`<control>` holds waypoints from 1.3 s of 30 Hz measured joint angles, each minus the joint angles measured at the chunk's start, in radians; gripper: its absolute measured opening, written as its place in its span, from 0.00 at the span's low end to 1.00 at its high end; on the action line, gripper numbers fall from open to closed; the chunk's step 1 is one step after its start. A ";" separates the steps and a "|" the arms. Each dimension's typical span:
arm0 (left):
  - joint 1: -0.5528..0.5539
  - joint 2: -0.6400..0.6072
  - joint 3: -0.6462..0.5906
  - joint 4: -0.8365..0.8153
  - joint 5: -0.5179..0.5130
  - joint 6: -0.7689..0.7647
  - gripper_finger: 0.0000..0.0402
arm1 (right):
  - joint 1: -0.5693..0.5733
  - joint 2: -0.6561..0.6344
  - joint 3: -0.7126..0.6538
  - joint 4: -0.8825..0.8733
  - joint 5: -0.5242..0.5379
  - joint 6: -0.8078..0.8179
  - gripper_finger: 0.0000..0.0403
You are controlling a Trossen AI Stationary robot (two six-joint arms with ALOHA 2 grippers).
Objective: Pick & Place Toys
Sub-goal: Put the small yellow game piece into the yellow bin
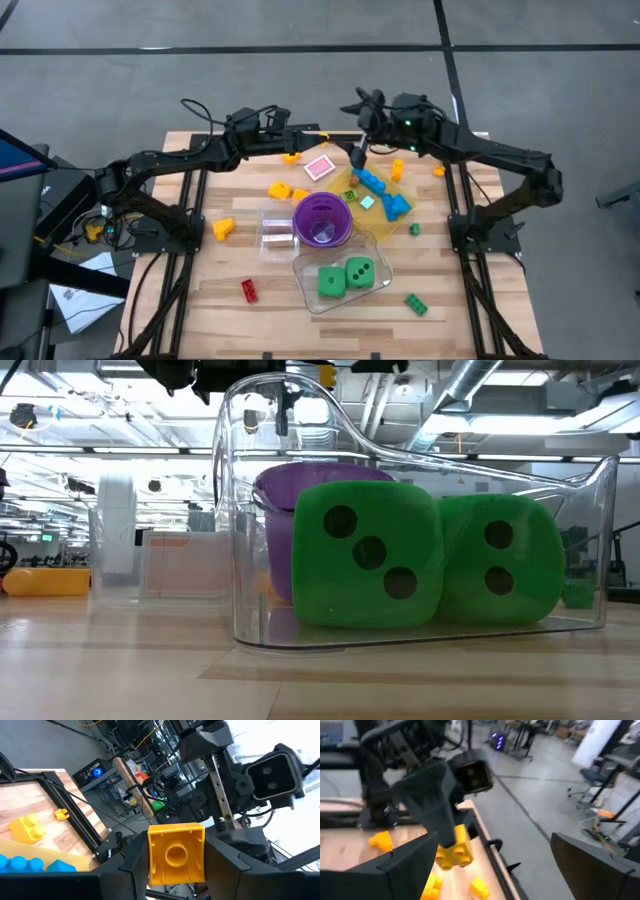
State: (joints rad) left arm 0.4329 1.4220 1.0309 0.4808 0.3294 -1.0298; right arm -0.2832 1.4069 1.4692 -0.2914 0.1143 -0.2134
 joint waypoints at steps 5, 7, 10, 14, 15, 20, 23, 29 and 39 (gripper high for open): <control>0.007 0.000 0.000 0.000 0.000 0.000 0.35 | 0.010 0.037 0.048 -0.050 -0.036 0.001 0.94; 0.012 0.000 0.000 0.000 0.000 0.000 0.35 | 0.014 0.038 0.048 -0.070 -0.037 0.000 0.94; 0.012 0.000 0.000 0.000 0.000 0.000 0.36 | 0.026 0.057 0.049 -0.067 -0.039 -0.006 0.94; 0.012 0.000 0.000 0.000 -0.001 -0.001 0.36 | 0.035 0.091 0.047 -0.066 -0.039 -0.022 0.94; 0.012 0.000 0.000 0.000 0.000 -0.004 0.36 | 0.037 0.097 0.047 -0.060 -0.039 -0.027 0.94; 0.004 0.000 0.000 0.001 0.000 -0.026 0.36 | 0.041 0.126 0.046 -0.047 -0.038 -0.030 0.94; -0.002 0.000 0.000 0.001 0.000 -0.026 0.36 | 0.040 0.119 0.048 -0.013 -0.036 -0.030 0.94; -0.007 0.000 0.000 0.002 0.000 -0.026 0.36 | 0.038 0.113 0.048 0.007 -0.036 -0.021 0.92; -0.007 0.000 0.000 0.004 0.000 -0.026 0.36 | 0.040 0.122 0.047 -0.016 -0.039 -0.022 0.67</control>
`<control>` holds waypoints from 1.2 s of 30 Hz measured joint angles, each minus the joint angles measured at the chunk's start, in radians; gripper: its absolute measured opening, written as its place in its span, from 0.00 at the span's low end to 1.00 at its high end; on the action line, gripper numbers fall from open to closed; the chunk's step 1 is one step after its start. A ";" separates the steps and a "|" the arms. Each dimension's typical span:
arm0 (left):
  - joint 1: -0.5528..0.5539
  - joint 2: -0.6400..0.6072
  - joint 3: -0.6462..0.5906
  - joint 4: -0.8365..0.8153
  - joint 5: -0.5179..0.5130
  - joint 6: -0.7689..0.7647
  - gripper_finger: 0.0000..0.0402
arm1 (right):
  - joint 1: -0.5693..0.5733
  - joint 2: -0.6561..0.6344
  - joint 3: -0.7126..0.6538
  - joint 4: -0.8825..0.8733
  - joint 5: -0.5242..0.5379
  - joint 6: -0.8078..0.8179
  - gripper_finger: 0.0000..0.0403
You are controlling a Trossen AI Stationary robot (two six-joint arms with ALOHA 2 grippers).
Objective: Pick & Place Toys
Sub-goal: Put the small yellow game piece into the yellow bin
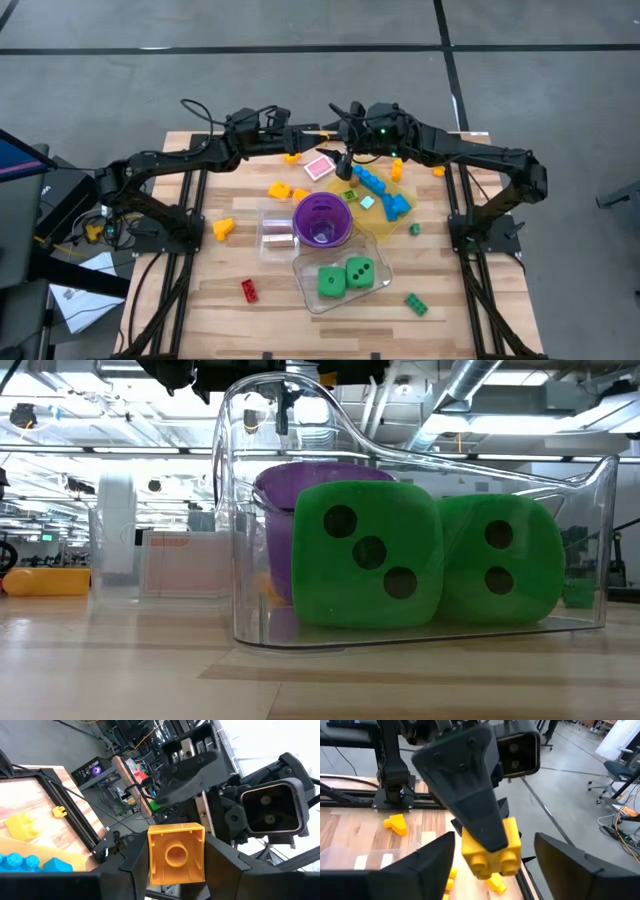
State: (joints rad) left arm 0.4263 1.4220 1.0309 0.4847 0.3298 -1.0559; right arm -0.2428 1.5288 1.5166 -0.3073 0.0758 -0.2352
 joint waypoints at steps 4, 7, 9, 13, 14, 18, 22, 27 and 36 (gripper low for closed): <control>0.000 0.000 0.000 0.014 0.000 0.000 0.36 | 0.000 -0.001 0.000 0.001 0.000 0.008 0.56; 0.000 0.000 0.000 0.016 0.000 0.000 0.36 | 0.000 0.000 0.000 -0.001 -0.001 0.008 0.46; 0.000 0.000 0.000 0.014 0.000 -0.010 0.36 | 0.000 0.000 0.000 -0.003 0.000 0.002 0.39; 0.000 0.000 -0.001 0.008 0.000 -0.025 0.37 | 0.000 0.000 0.000 -0.012 0.002 -0.008 0.34; 0.001 0.000 -0.001 0.009 0.000 -0.021 0.38 | 0.000 0.000 0.000 -0.015 0.001 -0.005 0.34; 0.009 0.000 -0.001 0.011 0.003 0.002 0.45 | 0.000 -0.006 0.000 -0.026 -0.002 0.066 0.34; 0.022 0.000 -0.001 0.014 0.001 0.010 0.52 | -0.011 -0.016 0.000 -0.055 -0.004 0.159 0.34; 0.054 -0.033 0.000 0.014 0.018 0.039 0.59 | -0.055 -0.043 -0.002 -0.153 0.000 0.244 0.34; 0.137 -0.130 0.000 -0.036 0.019 0.120 0.63 | -0.135 -0.044 -0.003 -0.581 0.000 0.441 0.34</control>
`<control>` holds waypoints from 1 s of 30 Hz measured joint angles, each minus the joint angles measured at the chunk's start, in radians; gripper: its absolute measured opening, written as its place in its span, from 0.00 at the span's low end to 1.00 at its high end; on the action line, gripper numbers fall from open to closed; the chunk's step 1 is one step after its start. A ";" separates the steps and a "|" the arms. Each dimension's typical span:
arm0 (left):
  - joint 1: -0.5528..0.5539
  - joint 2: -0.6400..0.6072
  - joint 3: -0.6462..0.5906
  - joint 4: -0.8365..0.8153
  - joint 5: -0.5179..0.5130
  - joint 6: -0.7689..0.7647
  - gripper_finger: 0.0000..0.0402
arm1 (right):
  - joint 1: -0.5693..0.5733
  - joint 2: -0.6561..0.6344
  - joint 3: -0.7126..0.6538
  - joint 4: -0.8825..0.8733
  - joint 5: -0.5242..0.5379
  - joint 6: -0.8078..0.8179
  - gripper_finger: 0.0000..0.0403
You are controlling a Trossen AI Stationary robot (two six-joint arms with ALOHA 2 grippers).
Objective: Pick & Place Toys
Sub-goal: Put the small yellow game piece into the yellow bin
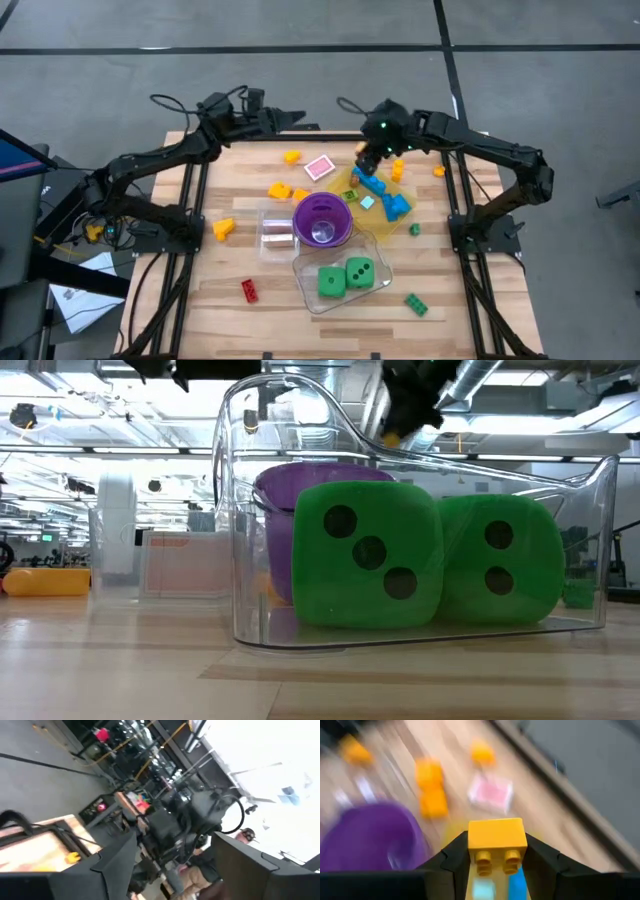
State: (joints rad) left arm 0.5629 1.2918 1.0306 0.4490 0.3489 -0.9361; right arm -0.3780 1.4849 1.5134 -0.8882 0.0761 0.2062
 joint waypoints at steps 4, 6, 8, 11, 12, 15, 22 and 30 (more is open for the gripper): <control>0.033 -0.032 0.000 -0.063 0.000 0.021 0.62 | -0.014 0.003 -0.091 -0.087 -0.043 0.064 0.34; 0.043 -0.042 0.000 -0.084 0.000 0.023 0.62 | -0.021 -0.004 -0.162 -0.091 -0.101 0.102 0.34; 0.048 -0.044 0.000 -0.096 0.000 0.023 0.61 | -0.019 -0.014 -0.229 -0.094 -0.146 0.130 0.34; 0.048 -0.044 0.000 -0.099 0.000 0.023 0.61 | 0.006 -0.014 -0.330 -0.084 -0.195 0.174 0.34; 0.047 -0.044 0.000 -0.101 0.000 0.023 0.60 | 0.018 -0.013 -0.361 -0.073 -0.213 0.189 0.34; 0.047 -0.044 0.000 -0.124 0.000 0.023 0.60 | 0.058 -0.014 -0.449 0.013 -0.268 0.256 0.34; 0.047 -0.044 0.000 -0.139 0.000 0.023 0.60 | 0.129 -0.013 -0.547 0.087 -0.251 0.414 0.34; 0.047 -0.044 0.000 -0.138 0.000 0.046 0.60 | 0.172 -0.007 -0.611 0.179 -0.257 0.507 0.34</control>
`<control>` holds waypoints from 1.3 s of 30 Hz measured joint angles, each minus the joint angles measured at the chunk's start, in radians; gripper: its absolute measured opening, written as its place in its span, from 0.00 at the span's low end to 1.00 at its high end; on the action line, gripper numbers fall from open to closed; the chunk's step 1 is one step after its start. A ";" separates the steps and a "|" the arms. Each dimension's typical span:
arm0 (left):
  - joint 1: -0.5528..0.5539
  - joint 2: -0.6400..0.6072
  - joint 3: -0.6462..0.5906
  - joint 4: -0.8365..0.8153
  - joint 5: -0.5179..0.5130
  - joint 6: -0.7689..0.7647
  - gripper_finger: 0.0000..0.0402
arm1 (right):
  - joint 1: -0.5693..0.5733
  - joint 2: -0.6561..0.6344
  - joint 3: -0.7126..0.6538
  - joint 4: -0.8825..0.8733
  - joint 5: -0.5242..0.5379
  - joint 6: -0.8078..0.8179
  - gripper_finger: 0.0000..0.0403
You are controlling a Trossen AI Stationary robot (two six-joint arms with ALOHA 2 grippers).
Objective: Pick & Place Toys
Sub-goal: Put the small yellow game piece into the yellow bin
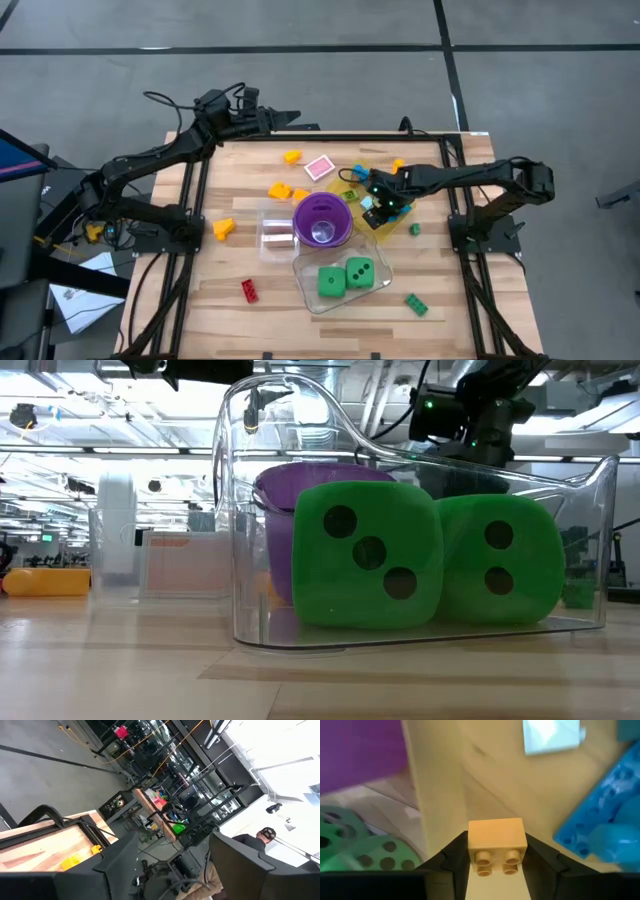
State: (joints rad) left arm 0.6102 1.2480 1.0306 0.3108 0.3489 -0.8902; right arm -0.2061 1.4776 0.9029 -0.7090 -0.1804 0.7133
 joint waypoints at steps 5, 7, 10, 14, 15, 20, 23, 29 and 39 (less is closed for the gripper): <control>0.000 0.000 0.000 0.000 0.000 0.002 0.60 | 0.007 0.002 -0.010 0.007 0.003 0.011 0.34; 0.000 0.000 0.000 0.000 0.000 0.003 0.60 | 0.014 0.002 -0.011 0.007 0.007 0.010 0.34; 0.000 0.000 0.000 0.000 0.000 0.003 0.60 | 0.020 0.002 -0.011 0.007 0.004 -0.001 0.34; -0.003 0.000 0.000 0.000 0.000 0.002 0.60 | 0.041 0.002 -0.011 0.007 0.008 0.000 0.34; -0.003 0.000 0.000 0.000 0.000 0.001 0.60 | 0.049 0.002 -0.011 0.007 0.011 0.003 0.34; -0.003 0.000 0.000 0.000 0.000 0.000 0.60 | 0.079 0.005 -0.011 0.006 0.028 0.005 0.34; -0.003 0.000 0.000 0.000 0.000 0.000 0.60 | 0.083 0.017 -0.012 -0.006 0.037 0.001 0.34; -0.003 0.000 0.000 0.003 0.000 -0.001 0.60 | 0.089 0.015 -0.010 -0.017 0.055 -0.003 0.40; -0.003 0.000 0.000 0.004 0.000 -0.004 0.60 | 0.088 0.016 -0.010 -0.030 0.056 -0.001 0.40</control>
State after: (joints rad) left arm 0.6071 1.2480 1.0306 0.3145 0.3489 -0.8944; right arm -0.1181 1.4933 0.8925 -0.7387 -0.1242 0.7127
